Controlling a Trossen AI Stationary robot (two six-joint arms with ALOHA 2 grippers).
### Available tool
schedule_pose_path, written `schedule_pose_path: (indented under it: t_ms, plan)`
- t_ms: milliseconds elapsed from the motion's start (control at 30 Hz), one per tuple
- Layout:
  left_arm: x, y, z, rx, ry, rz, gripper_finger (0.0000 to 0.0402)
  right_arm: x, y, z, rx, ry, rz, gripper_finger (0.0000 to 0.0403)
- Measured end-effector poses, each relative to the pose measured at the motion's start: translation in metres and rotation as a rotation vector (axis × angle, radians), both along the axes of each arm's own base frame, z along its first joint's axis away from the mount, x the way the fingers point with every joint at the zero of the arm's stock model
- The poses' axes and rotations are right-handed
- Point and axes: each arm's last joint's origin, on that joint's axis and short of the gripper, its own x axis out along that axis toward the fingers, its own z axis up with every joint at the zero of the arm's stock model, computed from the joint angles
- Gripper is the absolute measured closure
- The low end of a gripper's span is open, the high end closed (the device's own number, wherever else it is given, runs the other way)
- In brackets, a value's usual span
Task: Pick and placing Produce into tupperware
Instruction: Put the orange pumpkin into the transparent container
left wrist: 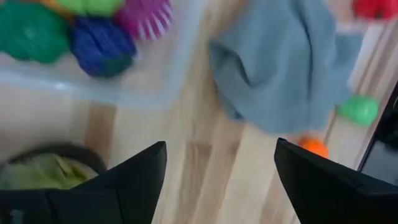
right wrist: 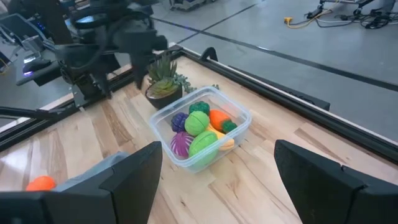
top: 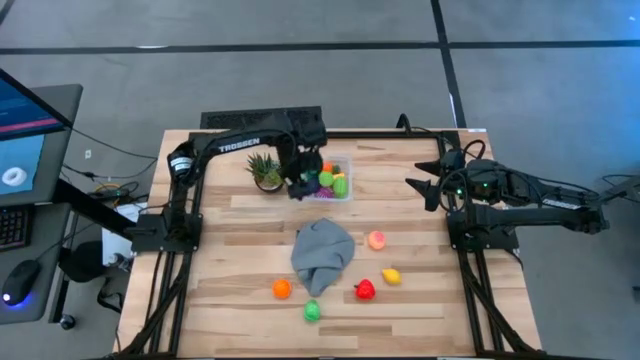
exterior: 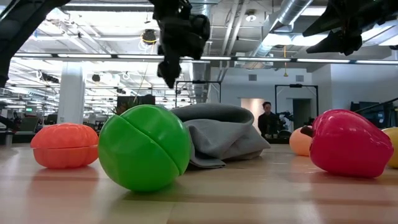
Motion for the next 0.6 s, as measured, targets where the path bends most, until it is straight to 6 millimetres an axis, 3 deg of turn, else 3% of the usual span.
schedule_pose_path:
  t_ms: [267, 600]
  plan:
    - [-0.019, -0.042, 0.037, 0.07, -0.029, -0.053, 0.0116, 0.0, 0.0, 0.0, 0.0, 0.001, 0.006, 0.007]
    - [-0.048, -0.075, 0.097, 0.381, -0.226, 0.037, 0.0116, 0.0, 0.0, 0.0, 0.005, -0.003, 0.004, 0.007]
